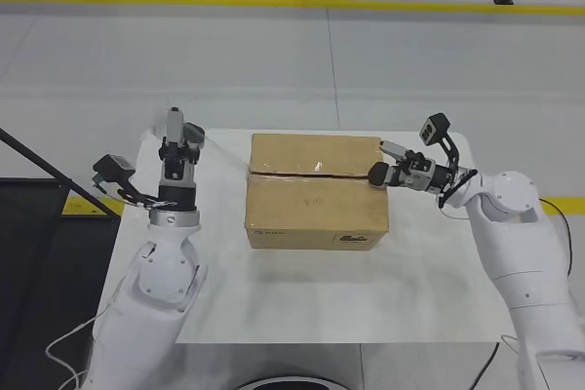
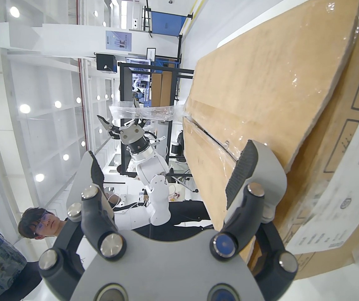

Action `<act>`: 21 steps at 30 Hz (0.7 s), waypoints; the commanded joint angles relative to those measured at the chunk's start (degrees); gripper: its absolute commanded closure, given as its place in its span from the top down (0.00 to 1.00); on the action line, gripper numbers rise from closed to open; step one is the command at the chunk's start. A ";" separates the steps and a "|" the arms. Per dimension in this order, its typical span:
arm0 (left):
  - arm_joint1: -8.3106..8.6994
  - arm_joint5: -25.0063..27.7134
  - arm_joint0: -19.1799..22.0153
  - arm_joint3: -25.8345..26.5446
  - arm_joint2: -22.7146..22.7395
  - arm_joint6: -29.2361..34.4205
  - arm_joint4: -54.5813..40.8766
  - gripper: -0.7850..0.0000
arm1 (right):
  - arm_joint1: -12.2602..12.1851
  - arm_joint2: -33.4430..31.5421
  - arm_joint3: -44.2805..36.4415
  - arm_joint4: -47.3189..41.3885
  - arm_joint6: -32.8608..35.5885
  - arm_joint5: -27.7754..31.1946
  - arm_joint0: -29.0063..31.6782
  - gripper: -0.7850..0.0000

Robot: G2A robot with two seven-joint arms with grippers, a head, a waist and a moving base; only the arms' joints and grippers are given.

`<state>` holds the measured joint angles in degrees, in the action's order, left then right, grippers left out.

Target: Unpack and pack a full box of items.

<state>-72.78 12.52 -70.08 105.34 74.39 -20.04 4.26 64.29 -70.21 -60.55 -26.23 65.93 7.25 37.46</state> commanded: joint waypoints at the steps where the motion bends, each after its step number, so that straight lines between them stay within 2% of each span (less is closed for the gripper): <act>1: -0.24 -0.30 0.74 -0.01 -0.89 0.54 0.31 1.00 | -0.15 -0.53 0.01 -0.41 0.15 0.36 0.34 1.00; 5: -0.49 0.28 1.53 -0.64 -1.27 2.81 0.30 1.00 | -0.48 -1.61 0.13 -1.14 0.63 1.17 1.09 1.00; 12: -1.93 -1.65 5.81 -2.33 -7.18 3.47 0.96 1.00 | -0.92 -2.97 1.14 -2.42 1.63 2.10 1.71 1.00; 21: -3.58 -4.27 9.85 -4.95 -12.02 4.67 1.58 1.00 | -1.26 -3.79 2.90 -3.43 2.77 2.86 1.47 1.00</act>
<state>-76.20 8.52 -60.62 100.72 62.89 -15.65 5.86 63.06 -73.92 -57.78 -29.59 68.57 10.02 38.96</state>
